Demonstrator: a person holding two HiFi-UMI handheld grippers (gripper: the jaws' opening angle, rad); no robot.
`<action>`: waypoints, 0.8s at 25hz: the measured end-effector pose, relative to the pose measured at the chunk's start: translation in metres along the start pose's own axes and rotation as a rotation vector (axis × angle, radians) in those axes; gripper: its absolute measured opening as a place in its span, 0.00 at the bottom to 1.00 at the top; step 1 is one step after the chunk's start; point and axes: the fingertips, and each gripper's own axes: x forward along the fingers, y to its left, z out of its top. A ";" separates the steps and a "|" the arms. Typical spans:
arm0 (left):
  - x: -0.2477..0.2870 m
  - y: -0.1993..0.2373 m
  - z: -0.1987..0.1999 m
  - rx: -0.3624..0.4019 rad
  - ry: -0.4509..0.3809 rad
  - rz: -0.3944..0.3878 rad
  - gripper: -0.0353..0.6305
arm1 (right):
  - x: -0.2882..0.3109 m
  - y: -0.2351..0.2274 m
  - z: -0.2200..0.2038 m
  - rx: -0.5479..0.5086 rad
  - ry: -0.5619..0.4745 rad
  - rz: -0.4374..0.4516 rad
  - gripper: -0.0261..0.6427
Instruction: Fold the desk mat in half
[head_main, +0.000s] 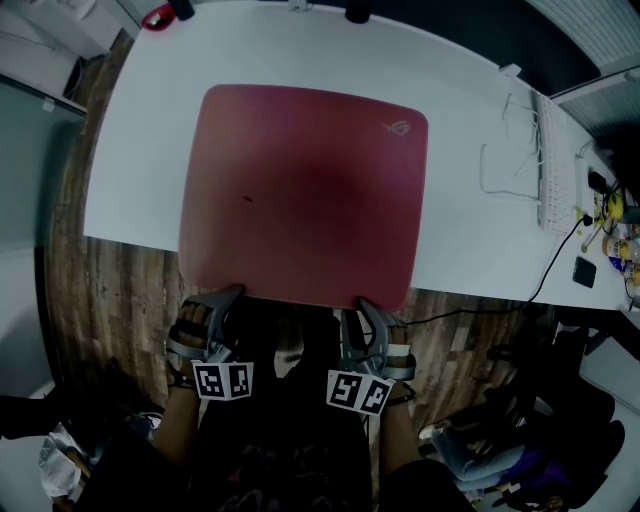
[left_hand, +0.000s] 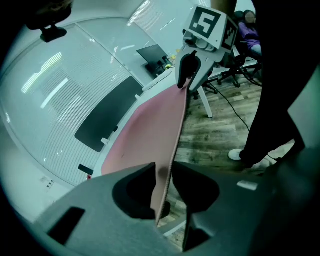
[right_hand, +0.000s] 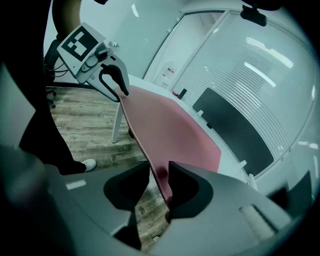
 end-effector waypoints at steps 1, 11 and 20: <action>-0.002 0.000 0.002 0.002 -0.005 -0.007 0.18 | -0.002 0.000 0.001 -0.011 -0.003 0.009 0.23; -0.023 0.025 0.013 -0.036 -0.038 -0.077 0.09 | -0.018 -0.019 0.025 -0.089 -0.041 0.062 0.10; -0.031 0.093 0.036 0.015 -0.078 -0.013 0.09 | -0.022 -0.070 0.062 -0.185 -0.054 0.035 0.09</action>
